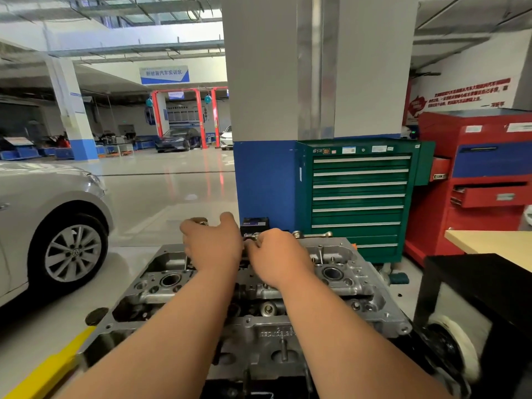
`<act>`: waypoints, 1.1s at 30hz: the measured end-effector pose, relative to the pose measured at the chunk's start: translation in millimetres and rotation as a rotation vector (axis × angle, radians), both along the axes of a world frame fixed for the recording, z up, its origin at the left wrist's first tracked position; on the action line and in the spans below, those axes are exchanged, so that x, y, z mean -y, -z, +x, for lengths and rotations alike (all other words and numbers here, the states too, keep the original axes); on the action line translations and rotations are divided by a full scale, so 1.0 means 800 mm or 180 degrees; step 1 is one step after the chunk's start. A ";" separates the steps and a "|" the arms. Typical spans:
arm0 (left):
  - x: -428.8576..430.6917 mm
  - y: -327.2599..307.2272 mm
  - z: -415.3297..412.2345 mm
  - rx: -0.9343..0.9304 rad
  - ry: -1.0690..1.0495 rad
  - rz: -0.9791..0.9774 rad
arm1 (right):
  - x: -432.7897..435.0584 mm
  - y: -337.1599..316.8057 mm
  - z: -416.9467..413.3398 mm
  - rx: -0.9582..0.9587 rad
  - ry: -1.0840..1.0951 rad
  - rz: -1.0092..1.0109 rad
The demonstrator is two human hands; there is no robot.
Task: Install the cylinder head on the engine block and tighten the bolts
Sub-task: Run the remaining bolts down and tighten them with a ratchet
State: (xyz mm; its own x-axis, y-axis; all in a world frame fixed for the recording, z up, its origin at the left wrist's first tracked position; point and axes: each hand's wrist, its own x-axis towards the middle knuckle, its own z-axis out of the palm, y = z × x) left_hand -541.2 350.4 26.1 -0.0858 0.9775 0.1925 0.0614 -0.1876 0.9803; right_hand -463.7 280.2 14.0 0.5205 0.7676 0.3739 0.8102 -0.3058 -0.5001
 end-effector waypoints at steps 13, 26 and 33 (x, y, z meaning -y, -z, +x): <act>-0.008 -0.008 0.004 0.0465 0.0014 0.0010 | -0.001 0.002 0.002 0.0049 -0.0012 -0.0006; -0.011 -0.010 0.002 0.0230 -0.0047 -0.0029 | 0.003 0.000 -0.001 -0.0052 -0.0064 0.0045; -0.047 -0.015 -0.028 -0.0467 0.1091 -0.0168 | 0.005 0.001 0.002 -0.0052 -0.0147 0.0078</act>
